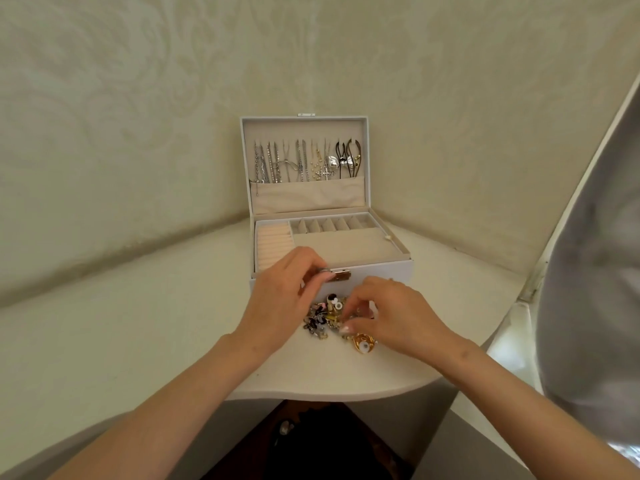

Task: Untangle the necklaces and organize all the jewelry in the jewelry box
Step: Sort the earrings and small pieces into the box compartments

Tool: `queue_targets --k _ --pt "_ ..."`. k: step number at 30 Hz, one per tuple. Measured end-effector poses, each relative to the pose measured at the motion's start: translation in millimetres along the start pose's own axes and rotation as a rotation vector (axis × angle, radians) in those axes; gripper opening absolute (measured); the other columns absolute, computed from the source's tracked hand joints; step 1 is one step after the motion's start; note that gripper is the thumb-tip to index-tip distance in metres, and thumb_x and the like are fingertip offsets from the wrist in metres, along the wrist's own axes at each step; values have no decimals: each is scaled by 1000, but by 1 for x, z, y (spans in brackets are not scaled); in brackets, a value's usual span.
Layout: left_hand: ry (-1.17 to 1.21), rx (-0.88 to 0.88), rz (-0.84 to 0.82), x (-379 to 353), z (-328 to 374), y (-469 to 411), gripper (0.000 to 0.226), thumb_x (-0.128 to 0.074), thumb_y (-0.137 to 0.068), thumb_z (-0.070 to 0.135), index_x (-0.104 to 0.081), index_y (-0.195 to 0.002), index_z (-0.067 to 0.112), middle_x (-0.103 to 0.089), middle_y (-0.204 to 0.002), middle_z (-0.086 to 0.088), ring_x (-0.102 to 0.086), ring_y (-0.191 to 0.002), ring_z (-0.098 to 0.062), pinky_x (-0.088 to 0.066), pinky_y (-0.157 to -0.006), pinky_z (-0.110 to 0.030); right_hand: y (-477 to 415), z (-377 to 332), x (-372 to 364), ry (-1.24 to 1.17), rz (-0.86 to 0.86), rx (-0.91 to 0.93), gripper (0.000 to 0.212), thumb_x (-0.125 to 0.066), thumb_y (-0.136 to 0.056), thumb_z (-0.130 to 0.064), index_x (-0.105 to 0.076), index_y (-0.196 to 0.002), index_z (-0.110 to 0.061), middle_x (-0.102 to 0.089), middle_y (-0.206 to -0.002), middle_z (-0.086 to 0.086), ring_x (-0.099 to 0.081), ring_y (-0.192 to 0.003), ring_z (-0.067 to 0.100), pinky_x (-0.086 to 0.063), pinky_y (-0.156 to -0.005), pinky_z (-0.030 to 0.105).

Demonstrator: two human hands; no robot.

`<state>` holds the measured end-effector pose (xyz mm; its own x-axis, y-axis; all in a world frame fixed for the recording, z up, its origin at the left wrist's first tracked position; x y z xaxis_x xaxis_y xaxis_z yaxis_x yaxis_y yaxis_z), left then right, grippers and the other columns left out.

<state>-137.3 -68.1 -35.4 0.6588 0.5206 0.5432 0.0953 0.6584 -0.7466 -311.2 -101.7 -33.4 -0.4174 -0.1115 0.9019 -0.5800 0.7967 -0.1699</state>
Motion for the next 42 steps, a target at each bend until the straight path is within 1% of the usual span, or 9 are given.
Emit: queue_targets --k 4,13,18,23,30,33,35,38,42 --pt "5 10 32 6 -2 1 8 -61 -89 16 -62 -87 8 -53 -81 8 -48 -71 0 -40 -65 -12 -4 -6 -1 37 -10 0 13 -70 -78 -43 -66 -84 -33 -55 -86 -12 -53 -81 7 -43 -72 26" --pt "92 64 33 14 -9 4 3 -64 -87 7 -62 -89 6 -61 -84 1 -61 -76 -9 -51 -70 -22 -2 8 3 7 -50 6 2 -68 -83 -33 -69 -85 -34 -57 -88 -13 -53 -81 4 -43 -73 24" --pt "68 70 45 13 -12 7 3 -65 -85 8 -63 -88 8 -62 -83 2 -60 -75 -8 -50 -69 -20 -5 2 0 -149 27 66 12 -69 -83 -28 -70 -89 -38 -57 -78 -14 -50 -73 -1 -37 -65 16" --pt "86 61 63 14 -16 13 12 -64 -87 12 -64 -99 11 -63 -88 3 -61 -81 -2 -48 -74 -11 -14 -14 -12 26 -75 180 30 -66 -82 -45 -64 -111 -43 -59 -91 -13 -50 -76 4 -42 -71 23" --pt "41 46 51 16 -25 22 19 -55 -90 23 -66 -100 11 -59 -90 5 -59 -79 -3 -48 -74 -13 -9 -8 -11 -72 -140 205 21 -74 -75 -40 -68 -95 -40 -56 -88 -13 -52 -79 5 -41 -71 20" --pt "45 72 60 13 -26 25 13 -58 -89 20 -64 -97 11 -58 -89 5 -59 -77 -4 -48 -72 -14 -11 -4 -5 -171 -23 142 15 -71 -80 -36 -71 -94 -41 -60 -83 -13 -52 -75 4 -41 -71 21" --pt "37 83 55 11 -25 28 8 -61 -87 12 -62 -96 11 -58 -88 6 -58 -77 -3 -47 -71 -14 -15 -1 -1 -66 33 94 16 -64 -86 -34 -70 -98 -42 -61 -81 -14 -50 -71 1 -38 -68 19" --pt "29 110 25 9 -23 32 14 -65 -85 5 -60 -95 14 -58 -85 7 -56 -77 -3 -48 -71 -16 -19 -2 -1 91 -10 81 20 -59 -89 -35 -67 -106 -43 -64 -84 -17 -50 -70 0 -37 -67 18" --pt "25 119 -2 9 -23 36 23 -63 -86 7 -58 -102 23 -55 -85 14 -55 -75 -4 -48 -69 -17 -18 1 -2 72 -73 95 19 -61 -86 -29 -70 -96 -43 -69 -83 -16 -52 -68 0 -33 -63 8"
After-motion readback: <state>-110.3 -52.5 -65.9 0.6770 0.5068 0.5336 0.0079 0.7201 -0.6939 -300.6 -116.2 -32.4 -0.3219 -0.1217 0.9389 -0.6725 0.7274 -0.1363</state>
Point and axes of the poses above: each hand's wrist, its own y-axis away from the middle knuckle, its own x-axis out of the back of the hand, z = x × y, the point moved 1 cm from there along -y, towards the middle knuckle
